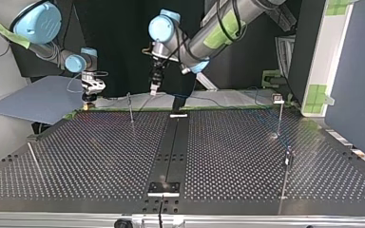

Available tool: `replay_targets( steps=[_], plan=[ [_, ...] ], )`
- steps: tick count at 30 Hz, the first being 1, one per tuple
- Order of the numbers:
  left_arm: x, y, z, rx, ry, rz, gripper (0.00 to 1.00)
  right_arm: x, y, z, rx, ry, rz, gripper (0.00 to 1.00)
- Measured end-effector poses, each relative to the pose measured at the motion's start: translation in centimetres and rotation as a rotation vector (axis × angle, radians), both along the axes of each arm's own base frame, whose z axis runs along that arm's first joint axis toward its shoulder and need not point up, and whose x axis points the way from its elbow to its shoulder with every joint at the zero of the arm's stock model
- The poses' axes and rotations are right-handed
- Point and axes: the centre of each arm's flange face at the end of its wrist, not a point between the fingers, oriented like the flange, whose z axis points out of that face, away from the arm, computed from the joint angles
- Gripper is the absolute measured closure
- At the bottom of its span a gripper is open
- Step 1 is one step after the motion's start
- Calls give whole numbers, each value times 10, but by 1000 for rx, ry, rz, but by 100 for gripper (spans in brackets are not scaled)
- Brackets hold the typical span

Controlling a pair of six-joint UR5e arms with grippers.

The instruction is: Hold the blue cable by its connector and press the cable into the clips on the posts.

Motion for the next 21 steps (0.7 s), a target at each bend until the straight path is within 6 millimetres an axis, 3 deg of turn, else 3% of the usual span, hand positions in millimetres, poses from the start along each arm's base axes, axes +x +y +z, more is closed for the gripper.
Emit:
replay_targets(
  steps=[15, 21],
  plan=[
    [-33, 30, 29, -2, 1, -3, 0, -1, 1, 0, 14, 32, 0, 100],
    [-47, 43, 40, -2, 1, -4, 0, 2, -3, 21, 15, 80, -9, 100]
  ],
)
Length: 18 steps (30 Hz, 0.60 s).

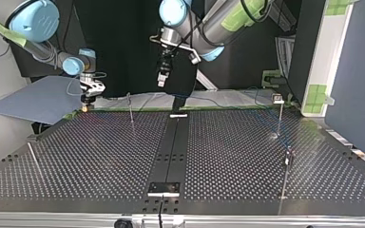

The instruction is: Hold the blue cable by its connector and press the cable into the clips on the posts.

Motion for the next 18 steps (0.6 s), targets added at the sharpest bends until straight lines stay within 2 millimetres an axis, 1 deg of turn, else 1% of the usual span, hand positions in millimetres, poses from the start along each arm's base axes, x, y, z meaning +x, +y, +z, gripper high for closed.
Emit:
replay_targets(
  steps=[7, 18],
  plan=[
    [-16, 16, 11, -4, -2, 1, 0, 3, 4, 28, 13, 30, -9, 100],
    [-43, 42, 26, -5, -2, -2, 0, 4, 27, 59, 22, 59, -43, 100]
  ],
)
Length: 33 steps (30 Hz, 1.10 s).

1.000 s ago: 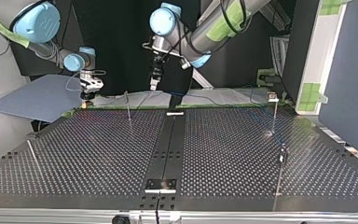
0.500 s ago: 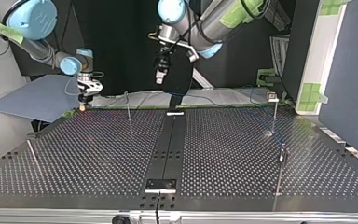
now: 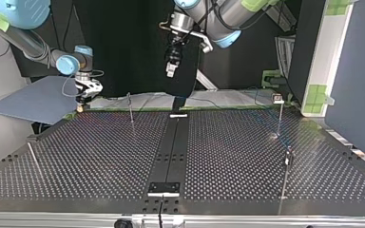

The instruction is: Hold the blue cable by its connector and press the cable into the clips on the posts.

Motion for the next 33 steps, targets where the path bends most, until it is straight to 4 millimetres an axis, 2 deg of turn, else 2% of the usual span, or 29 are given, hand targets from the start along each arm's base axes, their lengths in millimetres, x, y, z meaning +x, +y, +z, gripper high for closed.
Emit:
replay_targets(
  steps=[6, 19, 29, 33],
  plan=[
    [-16, 16, 7, 14, -8, 1, 0, 7, 14, 20, 15, 19, -9, 100],
    [-46, 42, 21, -1, -48, -6, 0, 23, 20, 76, 11, 59, 15, 100],
    [-71, 61, 29, -15, -80, -31, 0, 24, 32, 114, 11, 58, 32, 100],
    [-75, 64, 31, -30, -89, -35, 0, 23, 34, 121, -1, 61, 33, 100]
  ],
)
